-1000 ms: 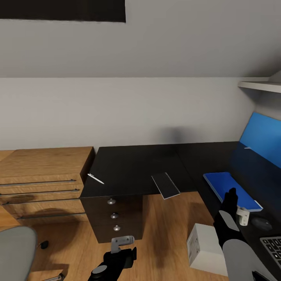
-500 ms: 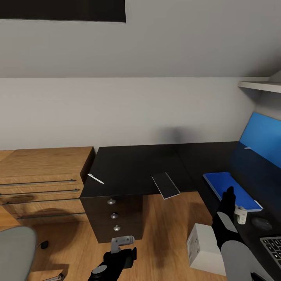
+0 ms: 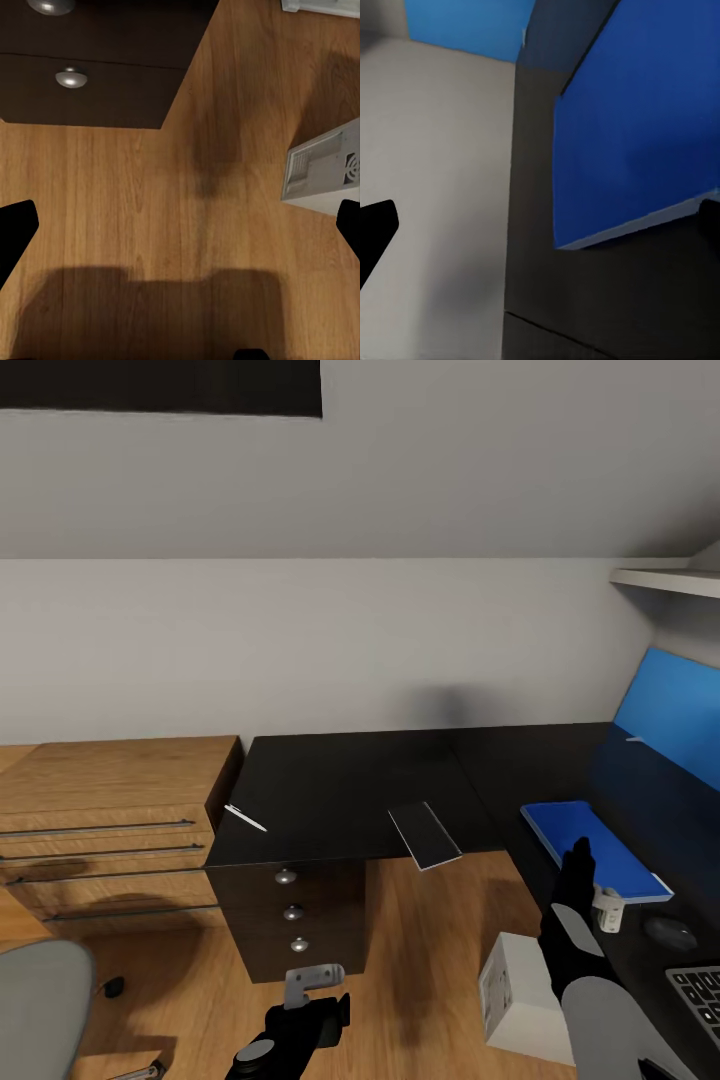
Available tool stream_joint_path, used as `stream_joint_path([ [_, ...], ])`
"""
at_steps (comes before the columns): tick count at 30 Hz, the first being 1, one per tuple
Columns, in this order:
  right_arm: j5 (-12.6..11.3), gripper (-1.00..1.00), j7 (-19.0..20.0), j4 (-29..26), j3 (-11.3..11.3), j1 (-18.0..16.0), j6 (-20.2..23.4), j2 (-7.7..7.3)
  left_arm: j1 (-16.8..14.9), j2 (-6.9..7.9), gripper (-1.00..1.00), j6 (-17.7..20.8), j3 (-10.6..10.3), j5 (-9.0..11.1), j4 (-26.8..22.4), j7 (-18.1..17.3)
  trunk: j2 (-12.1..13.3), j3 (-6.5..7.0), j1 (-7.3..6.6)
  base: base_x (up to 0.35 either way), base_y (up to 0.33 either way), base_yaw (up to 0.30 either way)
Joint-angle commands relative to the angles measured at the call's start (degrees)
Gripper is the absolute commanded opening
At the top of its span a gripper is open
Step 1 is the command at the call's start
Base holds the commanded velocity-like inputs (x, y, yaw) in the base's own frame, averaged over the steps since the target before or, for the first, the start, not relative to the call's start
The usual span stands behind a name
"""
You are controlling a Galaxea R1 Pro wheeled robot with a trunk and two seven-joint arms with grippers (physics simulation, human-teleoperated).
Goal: In the bedroom, organize the workspace by keeping the computer under the desk, ensuring the monitor is on the desk, placing the keyboard on the desk next to the monitor, placing the mouse on the desk next to the keyboard, moving the folder from the swivel chair onto the desk next to the mouse, stacking the notebook on top of the folder with the pen on top of the notebook, and positioning the swivel chair next to the desk.
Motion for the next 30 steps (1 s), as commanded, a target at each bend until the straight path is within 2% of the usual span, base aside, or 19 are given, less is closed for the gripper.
stream_joint_path([
  [1,-0.54,1.0,0.6,-0.06,-0.14,-0.05,-0.06,0.7,-0.07,0.04,1.0,0.14,-0.12,0.26,-0.09,0.41,-0.04,-0.06,0.0,0.0,0.0,0.0],
  [6,-0.48,1.0,0.67,-0.13,-0.15,-0.04,-0.16,1.19,-0.07,0.04,1.0,0.12,-0.15,0.26,-0.04,0.41,-0.04,-0.06,0.0,0.0,0.0,0.0],
  [7,-0.6,1.0,0.7,-0.04,-0.1,-0.04,-0.12,1.68,-0.07,0.04,1.0,0.09,-0.2,0.19,0.0,0.41,-0.04,-0.06,0.0,0.0,0.0,0.0],
  [13,-0.62,1.0,0.61,-0.03,-0.13,-0.04,-0.09,1.9,-0.07,0.04,1.0,0.06,-0.2,0.11,0.0,0.41,-0.04,-0.06,0.0,-0.032,0.03,0.001],
  [19,-0.63,1.0,0.47,0.08,-0.05,-0.04,0.06,2.24,-0.07,0.04,1.0,-0.02,-0.21,0.01,-0.01,0.48,-0.04,0.12,0.0,-0.201,0.183,0.098],
  [26,-0.55,1.0,0.44,0.28,0.06,-0.04,0.09,3.5,-0.07,0.04,1.0,-0.03,-0.13,0.09,0.02,0.49,-0.04,0.51,0.0,-0.243,0.219,0.173],
  [28,-0.51,1.0,0.47,1.29,0.37,-0.04,0.09,3.68,-0.07,0.04,1.0,-0.04,-0.12,0.14,0.06,0.5,-0.04,0.62,0.0,-0.248,0.222,0.176],
  [30,-0.47,1.0,0.5,2.45,1.67,-0.04,0.18,3.71,-0.07,0.04,1.0,0.0,-0.1,0.16,0.08,0.5,-0.04,0.66,0.0,-0.129,0.111,0.088],
])
